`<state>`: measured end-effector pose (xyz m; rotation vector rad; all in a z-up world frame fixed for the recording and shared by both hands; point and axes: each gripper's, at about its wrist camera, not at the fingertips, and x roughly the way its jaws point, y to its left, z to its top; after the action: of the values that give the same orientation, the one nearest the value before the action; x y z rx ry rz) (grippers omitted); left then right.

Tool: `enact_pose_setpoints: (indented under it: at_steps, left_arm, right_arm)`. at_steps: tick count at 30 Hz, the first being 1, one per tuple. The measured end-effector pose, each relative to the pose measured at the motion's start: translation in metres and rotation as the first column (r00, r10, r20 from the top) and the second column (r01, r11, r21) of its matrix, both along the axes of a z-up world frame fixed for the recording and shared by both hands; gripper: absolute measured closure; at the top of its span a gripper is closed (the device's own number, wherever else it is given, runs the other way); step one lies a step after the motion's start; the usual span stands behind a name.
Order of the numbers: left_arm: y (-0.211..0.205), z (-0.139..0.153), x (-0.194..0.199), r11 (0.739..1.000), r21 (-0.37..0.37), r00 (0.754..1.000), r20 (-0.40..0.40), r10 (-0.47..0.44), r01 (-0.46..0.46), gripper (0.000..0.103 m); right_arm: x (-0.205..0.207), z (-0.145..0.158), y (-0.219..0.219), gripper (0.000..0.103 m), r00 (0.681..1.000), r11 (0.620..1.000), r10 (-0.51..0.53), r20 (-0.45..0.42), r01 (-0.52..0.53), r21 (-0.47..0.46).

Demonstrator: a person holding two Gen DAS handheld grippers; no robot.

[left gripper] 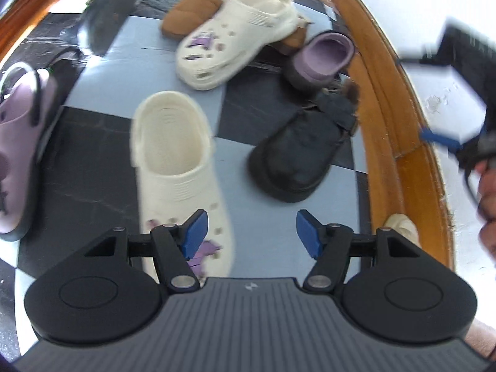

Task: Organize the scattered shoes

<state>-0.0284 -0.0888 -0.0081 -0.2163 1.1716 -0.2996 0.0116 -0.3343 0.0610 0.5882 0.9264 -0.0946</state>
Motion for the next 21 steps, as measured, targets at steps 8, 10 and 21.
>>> enact_pose_setpoints:
  at_steps: [8,10,21]
  left_arm:
    - [-0.074,0.001,0.017,0.998,0.037,0.996,0.069,-0.058,0.056,0.035]
    - [-0.085,-0.007,0.022,0.997,0.048,0.992,0.100,-0.073,0.068,0.035]
    - [-0.129,-0.056,0.064,0.983,0.179,0.960,0.267,-0.079,0.032,0.033]
  right_arm:
    - [0.093,-0.017,-0.016,0.013,0.865,0.992,0.108,-0.490,-0.123,0.000]
    - [0.067,-0.009,-0.028,0.012,0.857,0.993,0.098,-0.506,-0.118,-0.008]
    - [0.024,-0.034,-0.043,0.006,0.955,0.975,0.219,-0.198,-0.221,0.011]
